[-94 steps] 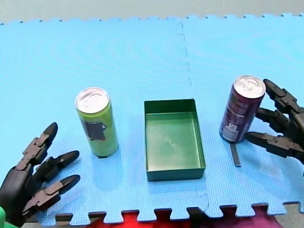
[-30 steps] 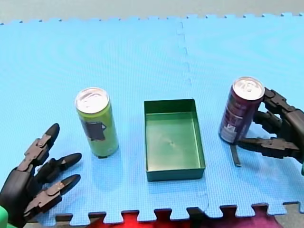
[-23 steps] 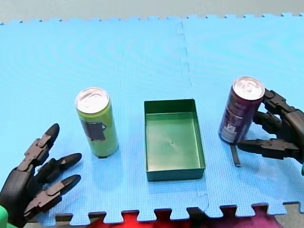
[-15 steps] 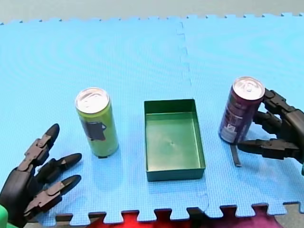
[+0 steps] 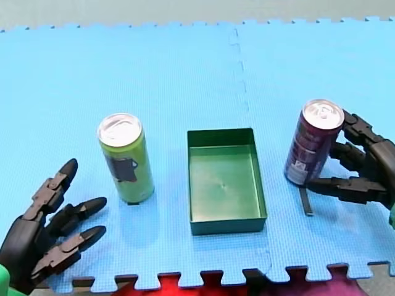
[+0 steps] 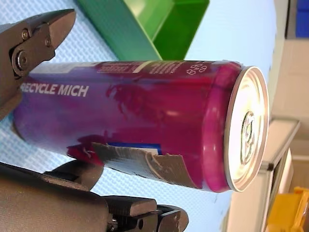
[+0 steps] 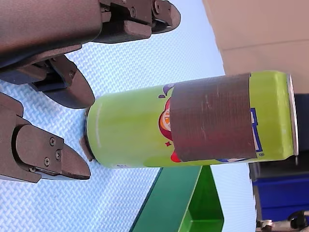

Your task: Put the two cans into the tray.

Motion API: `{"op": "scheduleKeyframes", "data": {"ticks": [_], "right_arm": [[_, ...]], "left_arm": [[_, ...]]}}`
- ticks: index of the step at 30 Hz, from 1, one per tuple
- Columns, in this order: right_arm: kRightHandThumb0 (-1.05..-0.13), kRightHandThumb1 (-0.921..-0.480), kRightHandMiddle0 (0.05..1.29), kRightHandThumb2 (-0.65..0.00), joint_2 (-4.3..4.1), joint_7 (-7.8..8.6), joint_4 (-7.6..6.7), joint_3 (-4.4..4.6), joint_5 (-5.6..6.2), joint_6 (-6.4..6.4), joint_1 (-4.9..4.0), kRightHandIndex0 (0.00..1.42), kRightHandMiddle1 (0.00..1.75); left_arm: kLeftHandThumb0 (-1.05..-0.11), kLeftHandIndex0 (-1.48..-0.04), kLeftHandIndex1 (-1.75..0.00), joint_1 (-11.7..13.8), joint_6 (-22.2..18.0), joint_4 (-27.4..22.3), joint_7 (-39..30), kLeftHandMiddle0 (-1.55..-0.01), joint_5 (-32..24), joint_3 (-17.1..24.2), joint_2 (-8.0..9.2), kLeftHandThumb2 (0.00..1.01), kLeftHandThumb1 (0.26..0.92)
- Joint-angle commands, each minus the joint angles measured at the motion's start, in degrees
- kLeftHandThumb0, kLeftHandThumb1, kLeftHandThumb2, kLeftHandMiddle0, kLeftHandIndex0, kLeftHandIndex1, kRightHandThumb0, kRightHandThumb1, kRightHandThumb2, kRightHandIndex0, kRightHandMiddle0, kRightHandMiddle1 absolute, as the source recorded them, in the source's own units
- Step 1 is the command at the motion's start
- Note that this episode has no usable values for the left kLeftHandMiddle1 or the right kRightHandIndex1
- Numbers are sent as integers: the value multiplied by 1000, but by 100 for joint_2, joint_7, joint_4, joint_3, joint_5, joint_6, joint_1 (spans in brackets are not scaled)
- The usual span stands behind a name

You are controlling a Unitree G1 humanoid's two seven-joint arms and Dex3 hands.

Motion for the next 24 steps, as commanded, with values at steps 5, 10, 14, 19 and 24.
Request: {"op": "scheduleKeyframes", "data": {"ticks": [5,10,14,19,24], "right_arm": [[-736,-553,117,0,30,-192,41,67,-90,70,-161,203,1],[-719,-557,117,-2,31,-261,77,88,-133,116,-185,208,0],[-720,-563,117,-3,18,-272,100,92,-145,132,-193,211,0],[-725,-570,117,-4,15,-262,107,93,-147,130,-198,215,0],[-723,-574,118,-3,13,-266,113,108,-166,125,-212,216,0]], "left_arm": [[-1048,-140,-2,86,85,-163,40,-450,8,-24,27,8,919],[-1048,-142,-2,115,128,-232,72,-453,24,-46,41,7,919],[-1048,-144,-3,151,151,-292,86,-451,26,-66,38,5,919],[-1048,-143,-2,170,188,-324,105,-451,33,-81,46,4,918],[-1048,-144,-2,174,215,-341,123,-451,35,-94,51,2,916]]}}
